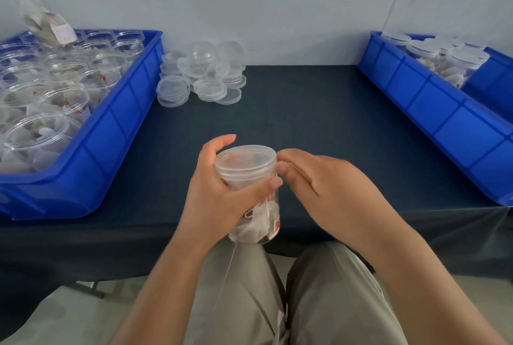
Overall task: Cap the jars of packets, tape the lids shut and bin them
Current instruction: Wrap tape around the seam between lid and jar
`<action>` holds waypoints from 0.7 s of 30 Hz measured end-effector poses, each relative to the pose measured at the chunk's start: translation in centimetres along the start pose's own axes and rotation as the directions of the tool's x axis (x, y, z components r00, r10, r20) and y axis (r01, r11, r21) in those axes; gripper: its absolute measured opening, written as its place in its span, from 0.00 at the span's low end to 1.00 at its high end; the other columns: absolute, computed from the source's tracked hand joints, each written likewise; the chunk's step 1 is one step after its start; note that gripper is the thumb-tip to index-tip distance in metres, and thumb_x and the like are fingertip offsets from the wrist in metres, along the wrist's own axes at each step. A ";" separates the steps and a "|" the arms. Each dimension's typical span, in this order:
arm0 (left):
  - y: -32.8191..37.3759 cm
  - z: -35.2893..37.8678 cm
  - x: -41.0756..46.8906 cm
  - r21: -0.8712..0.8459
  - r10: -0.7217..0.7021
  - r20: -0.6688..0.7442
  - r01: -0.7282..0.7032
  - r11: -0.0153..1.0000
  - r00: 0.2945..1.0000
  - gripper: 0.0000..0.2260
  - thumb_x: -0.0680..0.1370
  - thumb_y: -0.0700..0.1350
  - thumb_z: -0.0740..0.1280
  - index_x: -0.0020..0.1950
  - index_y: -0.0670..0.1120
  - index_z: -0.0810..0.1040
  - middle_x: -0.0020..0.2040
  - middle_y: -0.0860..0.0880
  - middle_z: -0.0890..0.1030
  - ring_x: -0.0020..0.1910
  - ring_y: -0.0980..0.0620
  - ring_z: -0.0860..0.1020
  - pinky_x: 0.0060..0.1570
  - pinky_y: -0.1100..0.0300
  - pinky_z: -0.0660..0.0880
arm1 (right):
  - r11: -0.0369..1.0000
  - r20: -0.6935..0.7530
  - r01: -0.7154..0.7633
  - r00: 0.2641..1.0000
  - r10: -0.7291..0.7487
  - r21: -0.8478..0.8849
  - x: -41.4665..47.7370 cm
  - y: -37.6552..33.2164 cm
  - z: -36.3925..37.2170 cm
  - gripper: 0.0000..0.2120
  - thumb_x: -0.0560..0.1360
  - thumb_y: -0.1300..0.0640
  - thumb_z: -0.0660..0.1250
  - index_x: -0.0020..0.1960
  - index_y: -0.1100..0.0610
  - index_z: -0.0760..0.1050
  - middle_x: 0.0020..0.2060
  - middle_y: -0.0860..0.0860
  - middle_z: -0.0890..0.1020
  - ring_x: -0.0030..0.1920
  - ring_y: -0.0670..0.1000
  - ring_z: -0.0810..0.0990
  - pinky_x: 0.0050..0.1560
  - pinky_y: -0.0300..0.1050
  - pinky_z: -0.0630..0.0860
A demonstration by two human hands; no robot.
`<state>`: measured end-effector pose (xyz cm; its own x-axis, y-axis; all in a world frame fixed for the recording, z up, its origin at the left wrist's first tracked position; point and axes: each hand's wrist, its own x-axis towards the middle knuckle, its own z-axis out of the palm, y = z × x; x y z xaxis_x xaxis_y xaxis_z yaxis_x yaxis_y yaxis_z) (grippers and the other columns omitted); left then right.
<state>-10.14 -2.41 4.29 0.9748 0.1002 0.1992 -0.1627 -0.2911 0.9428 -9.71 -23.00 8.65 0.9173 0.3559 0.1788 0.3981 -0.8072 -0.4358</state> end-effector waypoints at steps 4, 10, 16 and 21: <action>-0.1 -0.1 0.3 0.049 0.047 -0.019 -0.046 0.998 0.999 0.37 0.59 0.71 0.78 0.64 0.65 0.70 0.59 0.71 0.76 0.60 0.68 0.77 0.50 0.74 0.76 | 1.000 0.019 0.017 1.000 -0.016 -0.011 -0.3 0.3 0.3 0.17 0.87 0.37 0.49 0.66 0.39 0.74 0.47 0.44 0.83 0.48 0.47 0.81 0.49 0.51 0.79; 0.8 -0.1 0.3 0.080 0.114 -0.107 -0.106 0.991 0.988 0.47 0.58 0.70 0.79 0.75 0.62 0.68 0.60 0.75 0.74 0.62 0.71 0.74 0.53 0.79 0.71 | 0.998 0.001 0.030 1.000 -0.030 0.053 -0.5 0.4 0.8 0.18 0.86 0.38 0.50 0.69 0.39 0.73 0.50 0.42 0.83 0.50 0.46 0.81 0.51 0.48 0.80; 1.0 -0.4 0.0 0.121 0.218 -0.157 -0.200 0.972 0.963 0.42 0.62 0.63 0.78 0.73 0.60 0.69 0.59 0.73 0.76 0.61 0.67 0.76 0.55 0.78 0.70 | 0.997 0.104 0.046 0.993 -0.052 0.059 -0.9 1.0 0.3 0.17 0.85 0.37 0.48 0.69 0.34 0.69 0.51 0.43 0.81 0.52 0.46 0.80 0.53 0.48 0.79; 0.1 0.2 -0.2 0.185 0.287 -0.148 -0.259 0.948 0.946 0.39 0.63 0.61 0.82 0.71 0.58 0.71 0.59 0.72 0.76 0.61 0.65 0.77 0.55 0.76 0.72 | 0.994 0.003 -0.010 1.000 0.011 -0.110 -0.9 0.2 0.9 0.18 0.85 0.39 0.48 0.64 0.36 0.74 0.43 0.43 0.76 0.43 0.47 0.78 0.44 0.49 0.79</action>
<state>-10.27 -2.70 4.32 0.8533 0.1521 0.4988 -0.3782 -0.4780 0.7928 -10.48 -23.09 7.62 0.9214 0.3486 0.1718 0.3875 -0.8576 -0.3381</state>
